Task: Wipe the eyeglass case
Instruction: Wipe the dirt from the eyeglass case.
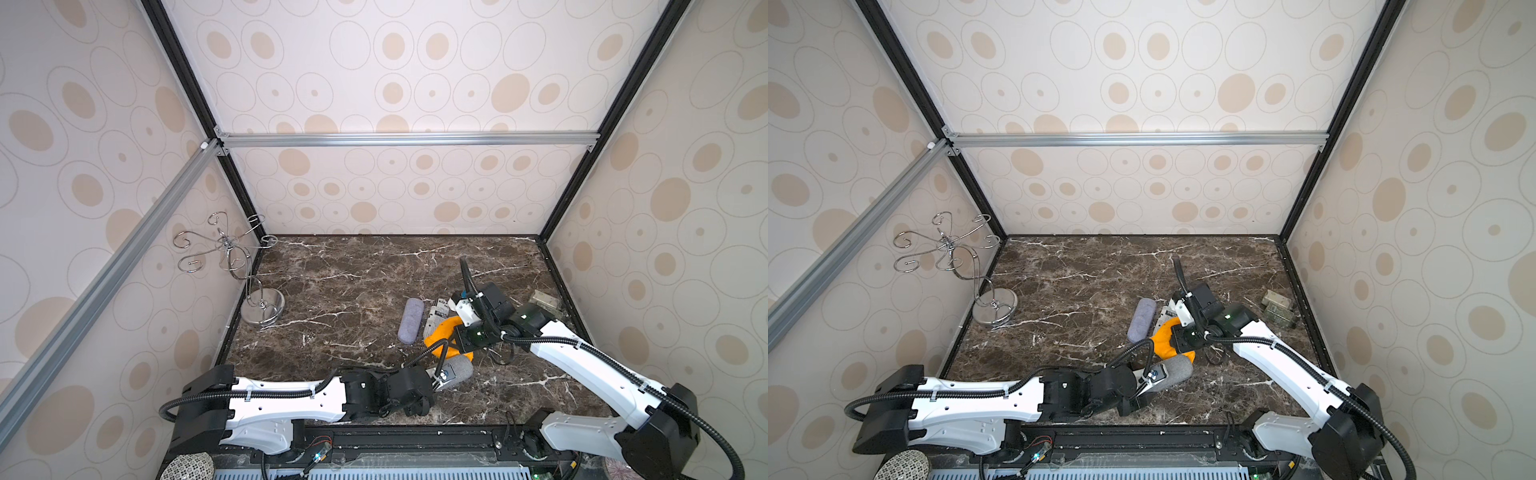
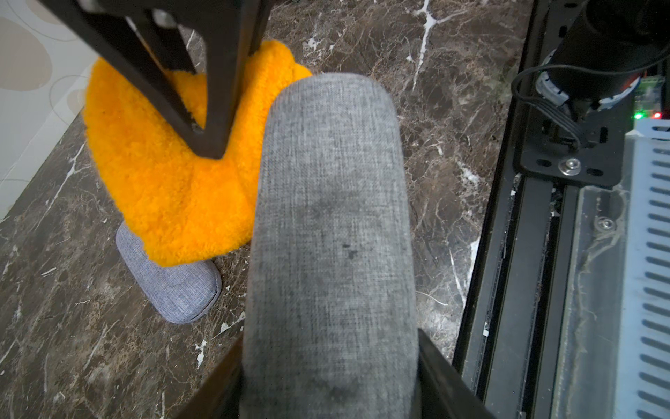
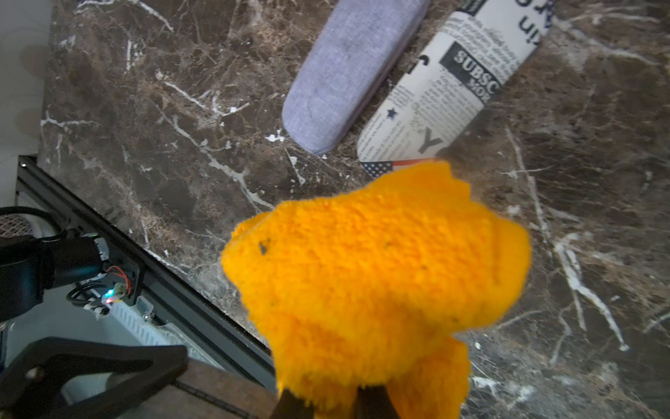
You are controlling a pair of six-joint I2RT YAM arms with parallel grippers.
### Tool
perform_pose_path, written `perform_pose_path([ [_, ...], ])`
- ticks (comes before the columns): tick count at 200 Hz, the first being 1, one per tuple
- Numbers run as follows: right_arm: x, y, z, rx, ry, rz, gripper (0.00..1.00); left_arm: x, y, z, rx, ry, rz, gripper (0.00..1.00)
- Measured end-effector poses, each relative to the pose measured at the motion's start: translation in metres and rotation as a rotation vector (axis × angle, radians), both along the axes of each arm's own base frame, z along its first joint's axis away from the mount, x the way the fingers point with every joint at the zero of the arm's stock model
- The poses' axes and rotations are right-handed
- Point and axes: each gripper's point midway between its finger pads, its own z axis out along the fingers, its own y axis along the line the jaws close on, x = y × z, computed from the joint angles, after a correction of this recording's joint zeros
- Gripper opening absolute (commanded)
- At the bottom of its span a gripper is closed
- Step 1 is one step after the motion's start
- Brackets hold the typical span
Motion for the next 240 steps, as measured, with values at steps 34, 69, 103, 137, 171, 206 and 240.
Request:
perform_pose_path([
  [34,-0.009,0.043,0.008,0.098,0.028,0.115,0.0,0.002,-0.001,0.001,-0.007,-0.008,0.009,0.38],
  [69,-0.016,0.069,0.006,0.173,0.082,0.163,0.0,0.004,-0.001,0.002,-0.012,-0.014,0.022,0.38],
  [103,-0.012,0.065,0.009,0.168,0.064,0.14,0.0,0.005,-0.002,0.004,-0.019,-0.017,0.029,0.38],
  [137,-0.001,0.029,0.01,0.137,0.026,0.032,0.0,0.004,-0.005,0.006,-0.042,-0.008,0.028,0.37],
  [171,0.003,-0.015,0.015,0.098,-0.027,-0.087,0.0,0.001,-0.006,0.002,-0.054,0.018,0.025,0.37],
  [206,-0.004,-0.043,0.018,0.068,-0.06,-0.16,0.0,-0.001,-0.005,-0.001,-0.073,0.056,0.038,0.36],
  [240,-0.016,-0.057,0.02,0.068,-0.083,-0.19,0.0,0.007,0.006,-0.001,-0.108,0.106,0.101,0.37],
])
